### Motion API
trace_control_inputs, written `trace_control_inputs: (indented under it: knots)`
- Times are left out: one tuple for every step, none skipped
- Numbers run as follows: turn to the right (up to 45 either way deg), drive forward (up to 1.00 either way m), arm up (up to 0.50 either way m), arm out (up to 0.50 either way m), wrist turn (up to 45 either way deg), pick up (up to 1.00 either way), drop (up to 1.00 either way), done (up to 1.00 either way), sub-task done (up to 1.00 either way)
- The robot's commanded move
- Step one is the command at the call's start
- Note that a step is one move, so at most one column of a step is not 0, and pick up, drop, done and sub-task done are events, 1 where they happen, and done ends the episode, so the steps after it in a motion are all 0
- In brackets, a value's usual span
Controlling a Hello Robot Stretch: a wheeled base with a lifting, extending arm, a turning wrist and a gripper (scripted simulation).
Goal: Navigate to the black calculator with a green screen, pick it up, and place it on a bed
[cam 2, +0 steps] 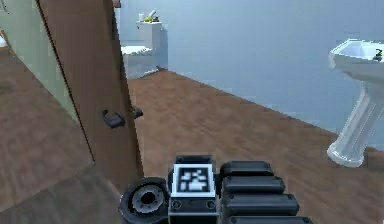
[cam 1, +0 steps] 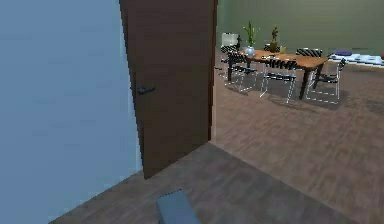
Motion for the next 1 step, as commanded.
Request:
trace_control_inputs:
  knots:
    - [18.0, 0.00, 0.00, 0.00, 0.0, 0.00, 0.00, 0.00, 0.00]
